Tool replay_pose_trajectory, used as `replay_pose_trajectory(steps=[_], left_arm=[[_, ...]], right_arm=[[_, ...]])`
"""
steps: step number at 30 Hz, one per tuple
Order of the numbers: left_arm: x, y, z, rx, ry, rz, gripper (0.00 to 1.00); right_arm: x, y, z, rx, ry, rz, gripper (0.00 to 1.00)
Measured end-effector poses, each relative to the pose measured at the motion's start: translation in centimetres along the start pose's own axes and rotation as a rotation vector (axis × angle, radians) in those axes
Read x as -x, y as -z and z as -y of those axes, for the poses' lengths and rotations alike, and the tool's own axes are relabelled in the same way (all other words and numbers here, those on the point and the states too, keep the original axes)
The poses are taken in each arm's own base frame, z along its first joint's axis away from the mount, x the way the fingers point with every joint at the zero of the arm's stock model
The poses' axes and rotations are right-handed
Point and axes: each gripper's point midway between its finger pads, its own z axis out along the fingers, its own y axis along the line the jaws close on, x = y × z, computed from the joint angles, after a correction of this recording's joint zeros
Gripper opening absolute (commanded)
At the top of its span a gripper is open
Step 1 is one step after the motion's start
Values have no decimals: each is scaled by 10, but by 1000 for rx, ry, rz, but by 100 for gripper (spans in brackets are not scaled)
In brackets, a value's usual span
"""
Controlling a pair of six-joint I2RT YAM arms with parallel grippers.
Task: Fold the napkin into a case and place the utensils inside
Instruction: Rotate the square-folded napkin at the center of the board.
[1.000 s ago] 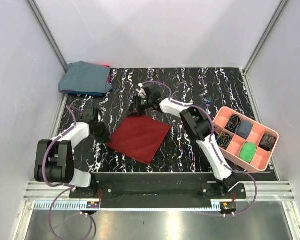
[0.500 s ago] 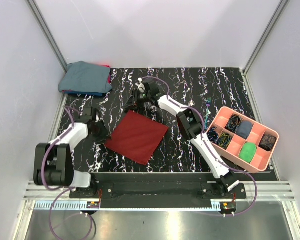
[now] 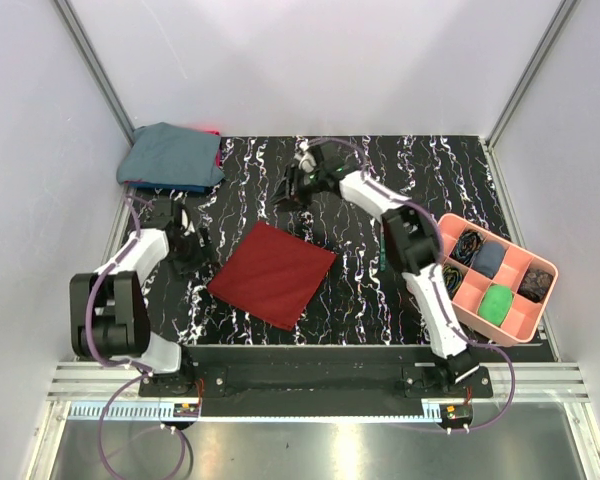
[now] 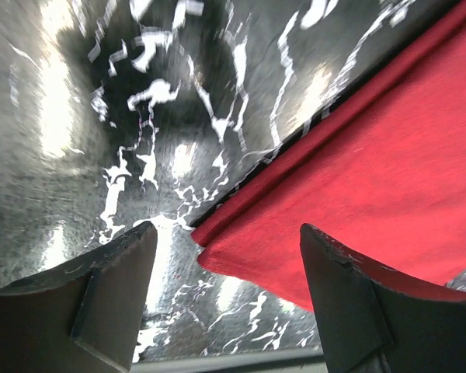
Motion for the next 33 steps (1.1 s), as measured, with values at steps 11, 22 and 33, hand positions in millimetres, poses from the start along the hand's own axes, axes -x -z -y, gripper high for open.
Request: replay_pose_trajectory(steps=[11, 22, 33], left_arm=[[-19, -27, 3, -48, 22, -125, 34], [-81, -27, 39, -256, 225, -99, 24], [-161, -4, 88, -341, 199, -74, 54]], right_arm=[[-58, 117, -60, 4, 153, 62, 53], [-150, 156, 25, -268, 55, 12, 59], [-207, 197, 77, -514, -16, -26, 53]])
